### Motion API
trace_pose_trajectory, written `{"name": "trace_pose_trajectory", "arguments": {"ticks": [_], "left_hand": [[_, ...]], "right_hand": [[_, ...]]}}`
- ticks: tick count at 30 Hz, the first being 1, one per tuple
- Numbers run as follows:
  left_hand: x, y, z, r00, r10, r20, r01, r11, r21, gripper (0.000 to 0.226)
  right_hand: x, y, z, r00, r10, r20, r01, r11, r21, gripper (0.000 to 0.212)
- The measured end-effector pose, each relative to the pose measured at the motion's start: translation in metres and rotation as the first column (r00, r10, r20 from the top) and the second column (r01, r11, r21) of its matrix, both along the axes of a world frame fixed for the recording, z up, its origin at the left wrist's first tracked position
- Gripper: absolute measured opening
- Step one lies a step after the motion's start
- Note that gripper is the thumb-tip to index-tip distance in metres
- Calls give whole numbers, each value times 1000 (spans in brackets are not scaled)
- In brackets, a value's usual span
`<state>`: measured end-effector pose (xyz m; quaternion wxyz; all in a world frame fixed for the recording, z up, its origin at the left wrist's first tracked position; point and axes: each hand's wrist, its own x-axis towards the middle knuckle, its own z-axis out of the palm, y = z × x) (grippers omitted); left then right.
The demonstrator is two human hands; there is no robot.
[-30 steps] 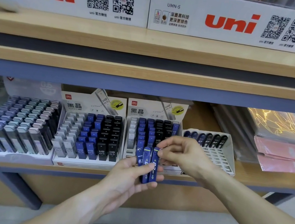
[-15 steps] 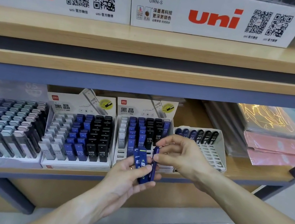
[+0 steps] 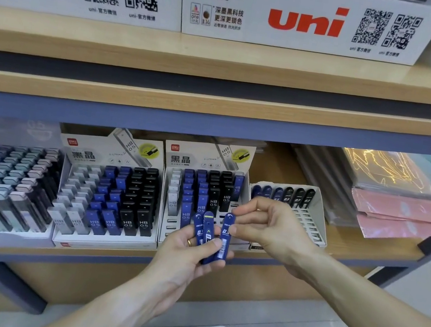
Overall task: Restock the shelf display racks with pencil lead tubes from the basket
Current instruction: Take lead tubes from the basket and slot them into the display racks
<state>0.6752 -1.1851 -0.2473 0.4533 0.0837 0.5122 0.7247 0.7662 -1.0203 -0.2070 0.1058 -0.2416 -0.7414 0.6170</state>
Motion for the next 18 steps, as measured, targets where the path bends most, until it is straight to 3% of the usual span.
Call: {"name": "trace_pose_trajectory", "arguments": {"ticks": [5,8,14,18], "left_hand": [[3,4,0,1000,-14,-7,14,1000,-12,25],[3,9,1,1000,-24,0,24,999,-28,25],[5,24,6,990,-73,122,75,997,-8,34],[11,35,9,986,-90,140,90,996,5,27]], "right_hand": [[3,2,0,999,-36,-7,37,999,5,27],[8,14,8,987,-153,-41,153,988,4,26],[20,59,-2,908,-416,-56,408,846,344,19],[13,70,-9,903,-418,-102,406,748,525,17]]}}
